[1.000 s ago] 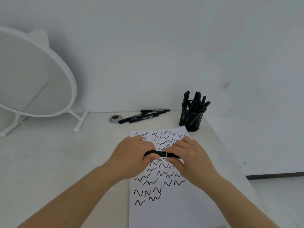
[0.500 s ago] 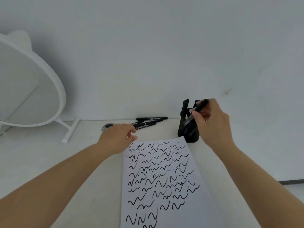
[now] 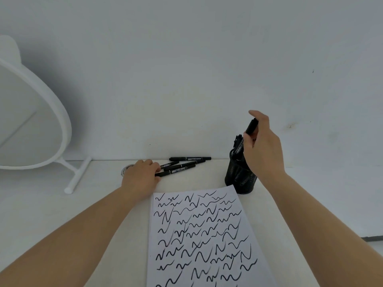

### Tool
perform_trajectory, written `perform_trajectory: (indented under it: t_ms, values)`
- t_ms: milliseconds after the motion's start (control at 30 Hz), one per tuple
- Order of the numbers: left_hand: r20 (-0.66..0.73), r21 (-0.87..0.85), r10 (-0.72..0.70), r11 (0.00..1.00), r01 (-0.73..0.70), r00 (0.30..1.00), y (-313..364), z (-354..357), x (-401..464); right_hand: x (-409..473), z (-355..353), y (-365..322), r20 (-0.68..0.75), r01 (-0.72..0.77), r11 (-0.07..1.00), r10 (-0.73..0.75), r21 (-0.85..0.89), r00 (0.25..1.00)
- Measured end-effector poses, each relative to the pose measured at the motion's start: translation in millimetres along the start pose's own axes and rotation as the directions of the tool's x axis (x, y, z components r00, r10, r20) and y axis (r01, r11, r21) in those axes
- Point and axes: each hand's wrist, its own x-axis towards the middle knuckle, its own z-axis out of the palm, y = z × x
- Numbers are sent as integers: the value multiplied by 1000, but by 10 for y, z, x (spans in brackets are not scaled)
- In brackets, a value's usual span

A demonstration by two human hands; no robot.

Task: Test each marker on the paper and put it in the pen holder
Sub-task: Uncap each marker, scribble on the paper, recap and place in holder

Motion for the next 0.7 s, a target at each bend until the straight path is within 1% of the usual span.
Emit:
perform_trajectory:
  t_ms: [100, 167, 300, 400, 533, 633, 700]
  values:
    - [6, -2, -7, 1000, 7, 1000, -23, 13, 33, -42, 45, 14, 98, 13, 997, -5, -82, 995]
    - [19, 5, -14, 1000, 14, 1000, -19, 9, 61, -71, 87, 25, 137, 6, 993, 10, -118, 991]
    - [34, 34, -22, 999, 21, 999, -14, 6, 83, -73, 155, 49, 127, 25, 974, 4, -225, 992]
    - [40, 88, -13, 996, 9, 999, 0, 16, 75, -87, 199, 84, 110, 46, 951, -13, -305, 994]
    - [29, 112, -12, 994, 8, 1000, -2, -8, 35, -117, 250, 135, 103, 112, 911, -78, -396, 992]
    - [13, 93, -19, 996, 18, 1000, -10, -47, -28, -129, 245, 139, 137, 156, 860, -101, -486, 985]
    - [-2, 42, -45, 998, 45, 999, -10, -94, -79, -145, 241, 134, 161, 188, 821, -119, -539, 980]
